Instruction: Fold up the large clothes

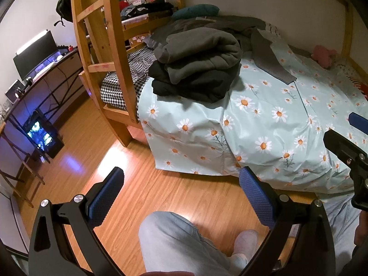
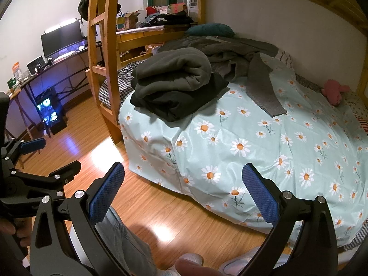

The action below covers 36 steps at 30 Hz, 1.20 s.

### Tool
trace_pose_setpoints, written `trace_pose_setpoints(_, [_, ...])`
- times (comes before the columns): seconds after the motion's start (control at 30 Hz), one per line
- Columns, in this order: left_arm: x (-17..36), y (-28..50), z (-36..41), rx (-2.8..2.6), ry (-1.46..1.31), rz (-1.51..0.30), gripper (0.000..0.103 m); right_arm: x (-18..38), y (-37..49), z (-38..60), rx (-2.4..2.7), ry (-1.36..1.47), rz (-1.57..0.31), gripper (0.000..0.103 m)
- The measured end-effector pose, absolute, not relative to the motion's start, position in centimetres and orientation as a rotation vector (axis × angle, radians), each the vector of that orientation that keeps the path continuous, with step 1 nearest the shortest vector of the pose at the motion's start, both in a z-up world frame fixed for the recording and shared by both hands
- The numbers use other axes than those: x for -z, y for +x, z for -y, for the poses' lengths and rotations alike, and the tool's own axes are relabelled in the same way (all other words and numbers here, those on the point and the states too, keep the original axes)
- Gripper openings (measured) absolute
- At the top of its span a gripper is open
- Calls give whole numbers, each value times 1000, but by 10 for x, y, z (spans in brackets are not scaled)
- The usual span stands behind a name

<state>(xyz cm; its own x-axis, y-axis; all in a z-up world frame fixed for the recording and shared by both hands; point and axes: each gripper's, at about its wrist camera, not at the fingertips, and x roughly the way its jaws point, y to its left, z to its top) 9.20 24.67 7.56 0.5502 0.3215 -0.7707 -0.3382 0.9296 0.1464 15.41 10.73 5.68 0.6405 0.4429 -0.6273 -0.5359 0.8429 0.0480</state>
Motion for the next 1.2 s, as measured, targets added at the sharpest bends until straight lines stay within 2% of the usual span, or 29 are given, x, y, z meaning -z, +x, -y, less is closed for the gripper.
trace_pose_setpoints(1.2, [-72, 90, -243, -374, -21, -909, 98, -57, 154, -108, -560, -146, -676, 100])
